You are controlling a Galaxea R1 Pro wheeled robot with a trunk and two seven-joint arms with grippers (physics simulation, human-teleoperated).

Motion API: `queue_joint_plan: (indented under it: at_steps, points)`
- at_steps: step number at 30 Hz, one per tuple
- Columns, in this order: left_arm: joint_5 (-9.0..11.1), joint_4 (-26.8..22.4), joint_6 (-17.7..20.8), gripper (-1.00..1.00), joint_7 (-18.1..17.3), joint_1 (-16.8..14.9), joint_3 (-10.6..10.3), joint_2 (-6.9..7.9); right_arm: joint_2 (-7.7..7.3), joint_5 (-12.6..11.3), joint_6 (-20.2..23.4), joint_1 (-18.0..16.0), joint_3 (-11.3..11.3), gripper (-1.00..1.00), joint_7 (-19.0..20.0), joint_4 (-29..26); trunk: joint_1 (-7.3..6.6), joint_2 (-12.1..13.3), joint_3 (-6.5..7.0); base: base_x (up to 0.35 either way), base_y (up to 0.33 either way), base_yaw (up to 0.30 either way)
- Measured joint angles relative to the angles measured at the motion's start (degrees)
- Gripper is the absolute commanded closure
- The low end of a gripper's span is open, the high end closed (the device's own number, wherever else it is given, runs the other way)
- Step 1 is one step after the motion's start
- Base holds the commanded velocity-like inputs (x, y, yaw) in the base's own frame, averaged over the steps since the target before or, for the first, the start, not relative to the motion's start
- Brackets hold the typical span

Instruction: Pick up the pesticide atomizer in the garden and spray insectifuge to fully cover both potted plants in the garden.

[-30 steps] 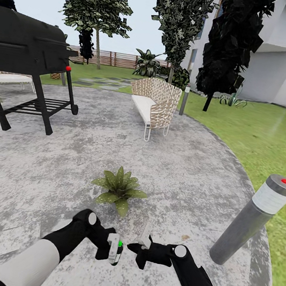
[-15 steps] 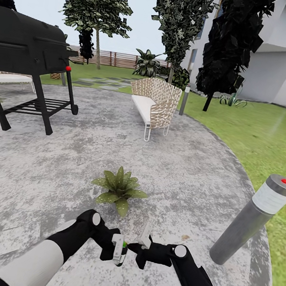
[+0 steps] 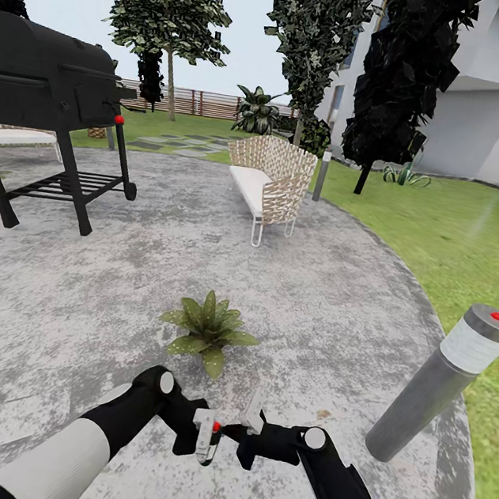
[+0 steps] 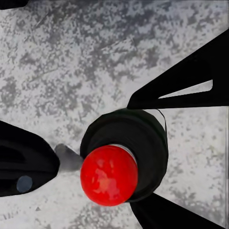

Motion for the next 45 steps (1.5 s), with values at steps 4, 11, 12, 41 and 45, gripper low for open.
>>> queue_joint_plan:
  at_steps: [4, 11, 12, 41, 45]
  points:
    - [-0.08, 0.17, -0.06, 1.0, 0.0, 0.0, 0.16, 2.69, 0.0, 0.0, 0.0, 0.0, 0.0, 1.0, -0.01, 0.0, 0.0, 0.0, 0.0, 0.0, 0.0, 0.0]
    - [0.31, 0.23, -0.58, 1.0, -0.23, 0.84, 0.56, 10.45, -0.08, 0.1, -0.01, 0.01, -0.04, 1.0, 0.0, 0.07, 0.0, 0.0, 0.0, 0.0, 0.0, 0.0]
    - [0.38, 0.25, -0.6, 1.0, -0.19, 1.33, 0.64, 11.13, -0.08, 0.12, -0.01, 0.01, -0.02, 1.0, -0.01, 0.08, 0.0, 0.0, 0.0, 0.0, 0.0, 0.0]
    - [39.65, 34.57, -15.27, 1.0, 47.39, 7.01, 16.53, 18.91, -1.28, -0.2, -1.94, 0.1, 0.05, -1.0, -43.95, 33.05, 0.0, 0.0, -0.01, 0.0, 0.0, 0.0]
    - [46.38, 36.28, -20.66, 1.0, 56.95, 11.97, 16.6, 16.78, -1.22, -1.79, -7.39, 0.11, -0.44, -1.0, -52.31, 39.24, 0.0, 0.0, -0.01, 0.0, 0.0, 0.0]
